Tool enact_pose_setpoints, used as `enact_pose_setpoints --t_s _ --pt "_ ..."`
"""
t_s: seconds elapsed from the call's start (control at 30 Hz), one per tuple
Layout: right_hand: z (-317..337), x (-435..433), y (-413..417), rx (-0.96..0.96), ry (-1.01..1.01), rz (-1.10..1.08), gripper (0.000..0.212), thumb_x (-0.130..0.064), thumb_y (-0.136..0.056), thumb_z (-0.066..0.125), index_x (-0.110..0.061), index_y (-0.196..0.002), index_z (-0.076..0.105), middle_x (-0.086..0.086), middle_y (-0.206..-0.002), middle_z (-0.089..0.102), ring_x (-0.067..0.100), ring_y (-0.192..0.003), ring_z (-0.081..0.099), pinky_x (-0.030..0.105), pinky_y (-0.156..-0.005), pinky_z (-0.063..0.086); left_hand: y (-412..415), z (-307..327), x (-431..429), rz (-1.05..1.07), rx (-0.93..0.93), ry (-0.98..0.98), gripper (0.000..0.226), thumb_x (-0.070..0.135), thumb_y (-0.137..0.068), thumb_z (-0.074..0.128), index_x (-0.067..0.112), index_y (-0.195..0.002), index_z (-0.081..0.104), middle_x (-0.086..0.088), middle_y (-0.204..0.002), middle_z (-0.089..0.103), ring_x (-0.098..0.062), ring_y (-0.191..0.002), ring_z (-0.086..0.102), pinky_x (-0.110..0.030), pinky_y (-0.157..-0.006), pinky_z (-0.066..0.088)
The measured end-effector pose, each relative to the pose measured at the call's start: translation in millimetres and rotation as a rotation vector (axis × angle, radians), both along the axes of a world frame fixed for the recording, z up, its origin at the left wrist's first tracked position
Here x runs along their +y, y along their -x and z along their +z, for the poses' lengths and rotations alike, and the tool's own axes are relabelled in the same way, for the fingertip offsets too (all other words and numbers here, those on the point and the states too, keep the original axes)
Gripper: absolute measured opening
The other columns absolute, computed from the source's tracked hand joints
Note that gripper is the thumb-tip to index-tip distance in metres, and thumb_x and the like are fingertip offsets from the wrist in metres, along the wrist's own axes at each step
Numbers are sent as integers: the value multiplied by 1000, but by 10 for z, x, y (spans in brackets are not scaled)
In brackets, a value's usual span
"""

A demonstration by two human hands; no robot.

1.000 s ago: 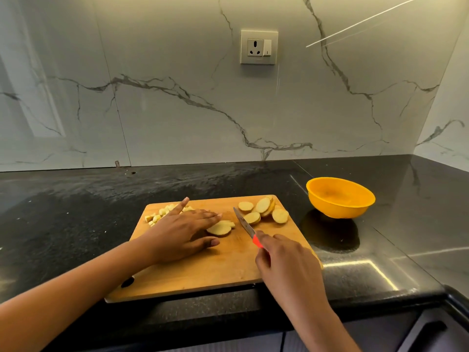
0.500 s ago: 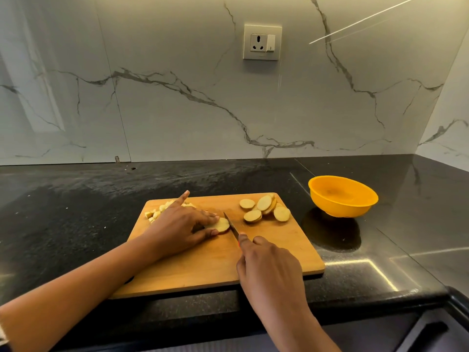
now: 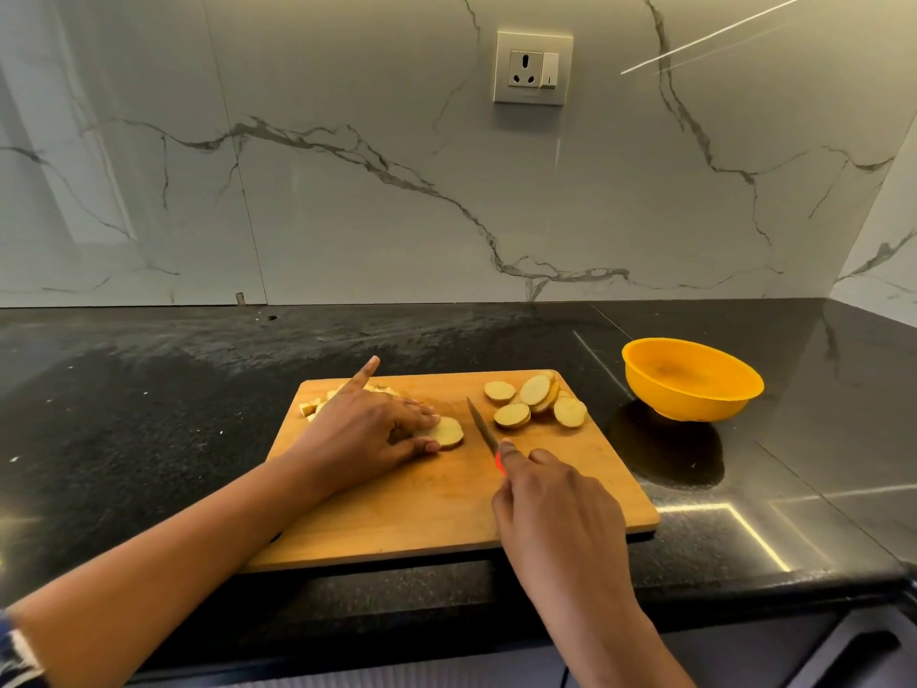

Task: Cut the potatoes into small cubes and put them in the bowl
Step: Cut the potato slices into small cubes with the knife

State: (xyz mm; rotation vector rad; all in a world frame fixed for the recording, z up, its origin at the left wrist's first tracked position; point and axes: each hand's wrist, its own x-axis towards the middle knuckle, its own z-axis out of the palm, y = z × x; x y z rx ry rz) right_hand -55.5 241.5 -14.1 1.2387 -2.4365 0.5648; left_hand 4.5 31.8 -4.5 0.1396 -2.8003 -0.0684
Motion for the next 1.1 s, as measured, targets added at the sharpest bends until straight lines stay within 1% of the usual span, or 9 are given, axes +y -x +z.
enact_pose_setpoints --t_s 0.1,0.23,0.33,0.47,0.6,0.7,0.77,1.03,1.1 --pt "-5 9 -11 19 -8 22 47 -33 -101 31 -28 -147 27 -8 -119 54 10 -93 56 20 -68 39 -25 -8 -33 -45 -62 40 102 88 -65 -5 32 -133 47 18 -136 48 15 -124 28 -17 -106 -20" --pt "-19 5 36 8 4 30 46 -33 -101 32 -29 -147 28 -9 -114 54 9 -90 56 20 -67 38 -51 3 -80 -136 -219 154 76 72 -81 -2 32 -143 16 18 -148 20 10 -134 9 -15 -104 -24" --pt "3 53 124 11 60 7 46 -35 -100 35 -32 -145 31 -12 -107 56 9 -88 56 20 -68 41 -108 61 -201 -171 -290 177 72 71 -82 -1 33 -143 4 18 -151 7 9 -138 -2 -14 -105 -24" --pt "14 122 177 -10 121 42 46 -35 -98 39 -35 -144 35 -14 -94 53 9 -77 51 17 -55 33 -228 110 -414 -305 -407 95 68 72 -87 13 37 -145 8 20 -154 7 13 -138 -5 -15 -111 -16" --pt "-11 128 71 -5 86 43 47 -38 -99 36 -38 -145 29 -14 -92 44 10 -77 49 18 -55 32 -201 89 -481 -436 -383 73 67 67 -91 19 32 -147 16 17 -155 13 5 -142 3 -20 -115 -10" --pt "0 59 -13 -28 -25 -33 45 -38 -82 66 -35 -127 58 -15 -71 39 10 -50 39 14 -39 14 -175 53 -507 -492 -357 67 65 63 -94 25 28 -148 22 13 -155 19 1 -143 9 -24 -117 0" --pt "9 35 -61 -14 -32 -14 46 -36 -69 79 -30 -113 69 -16 -64 33 10 -40 34 12 -38 5 -164 38 -530 -513 -347 61 65 62 -94 26 26 -148 24 12 -155 21 0 -143 12 -24 -118 4" --pt "15 -4 -160 -55 54 86 51 -38 -98 40 -33 -147 27 -15 -95 45 8 -70 43 14 -52 24 -60 43 -559 -580 -252 -19 60 59 -94 32 22 -140 44 7 -146 42 -1 -137 30 -25 -118 10" --pt "49 -33 -154 -47 7 87 53 -36 -95 50 -28 -145 34 -11 -99 55 8 -67 45 14 -51 25 -39 34 -569 -592 -236 -19 59 59 -94 33 21 -138 46 7 -144 44 -1 -137 32 -25 -118 11"
